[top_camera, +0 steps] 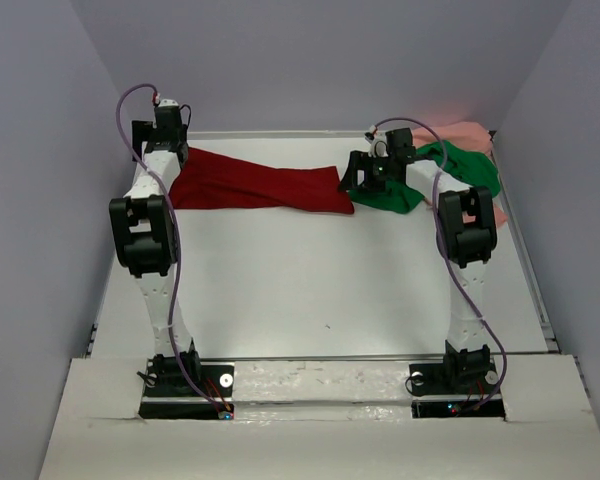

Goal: Fold and stack the t-shirts

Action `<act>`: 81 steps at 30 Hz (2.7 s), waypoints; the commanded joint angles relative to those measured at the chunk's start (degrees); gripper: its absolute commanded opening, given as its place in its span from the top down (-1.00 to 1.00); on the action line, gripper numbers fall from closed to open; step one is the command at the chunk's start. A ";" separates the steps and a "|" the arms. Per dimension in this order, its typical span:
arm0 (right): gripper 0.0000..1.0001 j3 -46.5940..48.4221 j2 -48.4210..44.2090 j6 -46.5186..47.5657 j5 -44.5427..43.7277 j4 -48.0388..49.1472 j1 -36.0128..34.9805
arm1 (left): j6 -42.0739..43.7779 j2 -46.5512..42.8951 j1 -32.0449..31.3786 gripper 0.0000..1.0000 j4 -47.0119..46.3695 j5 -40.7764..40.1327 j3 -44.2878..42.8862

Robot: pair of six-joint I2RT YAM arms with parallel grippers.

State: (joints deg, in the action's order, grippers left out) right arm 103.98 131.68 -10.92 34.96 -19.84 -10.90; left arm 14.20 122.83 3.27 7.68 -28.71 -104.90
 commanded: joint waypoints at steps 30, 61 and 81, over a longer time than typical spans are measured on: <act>1.00 8.05 -3.01 3.53 2.40 -4.06 -0.79 | -8.92 -15.33 -11.98 -0.84 -1.53 9.29 22.81; 1.00 36.47 19.85 -0.51 4.42 -21.02 -8.53 | -17.44 -1.45 0.25 1.00 0.49 22.29 11.65; 1.00 33.84 17.74 0.54 -2.00 -32.11 -9.06 | -17.27 5.23 0.16 1.00 10.33 34.07 6.82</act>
State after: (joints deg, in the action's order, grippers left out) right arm 138.91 151.74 -10.55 33.21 -47.79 -19.59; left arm -3.25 126.61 3.53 14.26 2.37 -96.16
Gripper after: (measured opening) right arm 0.010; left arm 0.014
